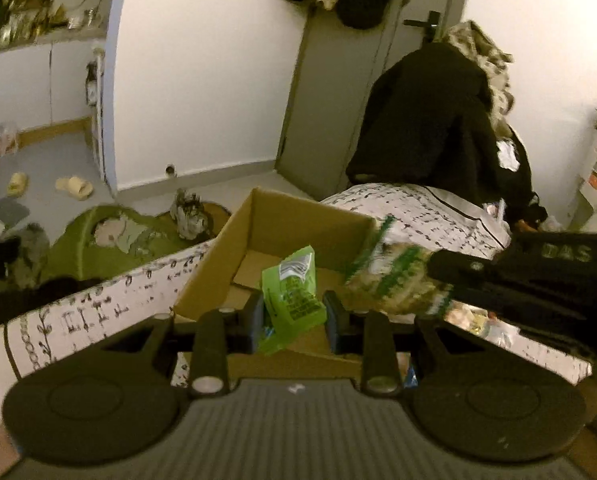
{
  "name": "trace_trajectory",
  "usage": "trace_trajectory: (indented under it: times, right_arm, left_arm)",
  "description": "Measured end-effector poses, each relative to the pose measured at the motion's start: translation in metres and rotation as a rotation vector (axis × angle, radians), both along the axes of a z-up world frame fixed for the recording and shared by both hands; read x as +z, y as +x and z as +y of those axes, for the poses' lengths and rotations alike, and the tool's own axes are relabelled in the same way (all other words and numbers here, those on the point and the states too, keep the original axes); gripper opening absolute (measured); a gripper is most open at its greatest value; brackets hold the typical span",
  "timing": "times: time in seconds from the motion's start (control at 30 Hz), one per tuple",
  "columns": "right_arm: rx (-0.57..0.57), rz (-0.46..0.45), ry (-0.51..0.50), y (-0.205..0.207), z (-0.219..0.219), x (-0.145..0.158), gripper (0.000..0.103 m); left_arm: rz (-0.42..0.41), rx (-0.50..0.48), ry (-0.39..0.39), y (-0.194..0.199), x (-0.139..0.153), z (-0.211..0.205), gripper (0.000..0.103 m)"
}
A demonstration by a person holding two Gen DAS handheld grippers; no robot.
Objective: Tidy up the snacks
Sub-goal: 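Carry the green packet into the box with the left tool while the right tool carries the bar there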
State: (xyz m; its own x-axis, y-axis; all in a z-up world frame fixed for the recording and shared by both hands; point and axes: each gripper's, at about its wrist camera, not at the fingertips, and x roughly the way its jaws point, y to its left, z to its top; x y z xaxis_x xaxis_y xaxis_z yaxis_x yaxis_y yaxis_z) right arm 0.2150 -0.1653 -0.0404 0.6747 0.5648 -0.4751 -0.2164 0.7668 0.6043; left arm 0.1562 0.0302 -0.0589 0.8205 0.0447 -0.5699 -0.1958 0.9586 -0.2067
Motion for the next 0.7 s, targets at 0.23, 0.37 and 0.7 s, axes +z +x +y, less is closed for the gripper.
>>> trace_trajectory:
  times: [0.23, 0.37, 0.7]
  right_arm:
    - [-0.009, 0.017, -0.009, 0.006, 0.004, -0.007, 0.017]
    - [-0.002, 0.025, -0.008, 0.009, 0.009, -0.012, 0.017]
    - [0.006, 0.069, -0.023, 0.018, 0.017, -0.028, 0.017]
  left_arm:
    - [0.029, 0.025, -0.015, 0.015, -0.010, 0.013, 0.030]
    - [0.033, 0.045, -0.002, 0.019, -0.016, 0.018, 0.030]
    - [0.035, 0.088, -0.001, 0.016, -0.015, 0.027, 0.034]
